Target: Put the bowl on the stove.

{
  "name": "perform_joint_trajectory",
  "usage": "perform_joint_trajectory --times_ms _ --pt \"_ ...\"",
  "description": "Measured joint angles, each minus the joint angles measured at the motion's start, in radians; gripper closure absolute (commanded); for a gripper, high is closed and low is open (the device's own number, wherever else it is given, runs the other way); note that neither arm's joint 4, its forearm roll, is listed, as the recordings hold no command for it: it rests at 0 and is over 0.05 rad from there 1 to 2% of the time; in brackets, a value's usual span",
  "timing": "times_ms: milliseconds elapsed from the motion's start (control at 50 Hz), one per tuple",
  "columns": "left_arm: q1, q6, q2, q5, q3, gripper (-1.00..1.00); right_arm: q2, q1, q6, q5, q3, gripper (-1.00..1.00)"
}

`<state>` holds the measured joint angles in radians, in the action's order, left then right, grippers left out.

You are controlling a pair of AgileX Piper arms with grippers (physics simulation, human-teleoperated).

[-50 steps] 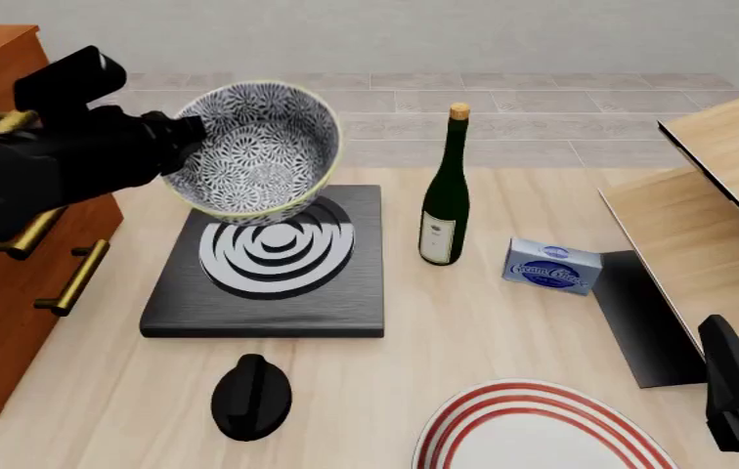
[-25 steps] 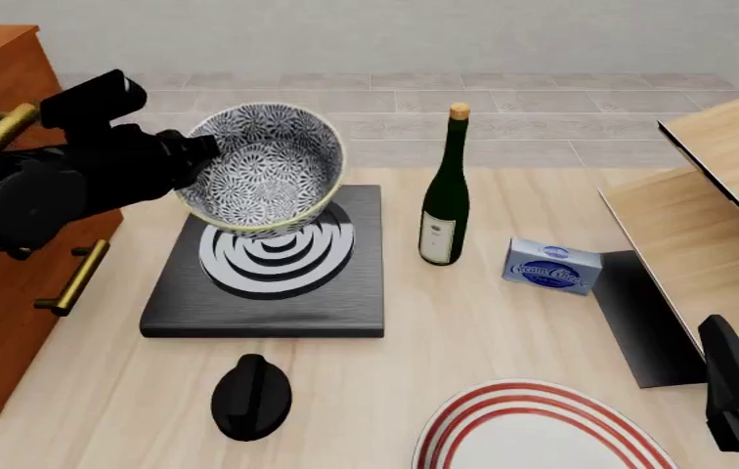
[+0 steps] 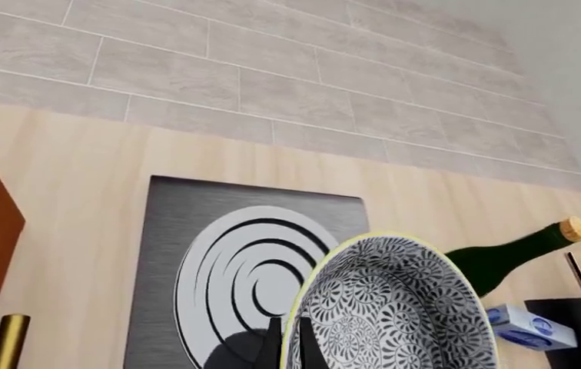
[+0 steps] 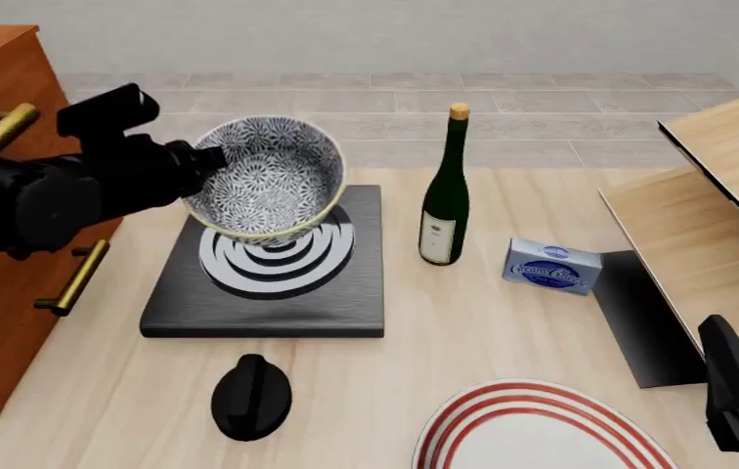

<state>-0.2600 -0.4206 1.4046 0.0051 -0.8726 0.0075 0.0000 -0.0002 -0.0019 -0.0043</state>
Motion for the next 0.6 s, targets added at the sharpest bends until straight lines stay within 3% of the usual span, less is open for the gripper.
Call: perform_joint_trajectory --times_ms 600 --pt "0.017 0.027 0.076 -0.052 0.014 1.00 0.000 0.000 0.000 0.000 0.000 -1.00"
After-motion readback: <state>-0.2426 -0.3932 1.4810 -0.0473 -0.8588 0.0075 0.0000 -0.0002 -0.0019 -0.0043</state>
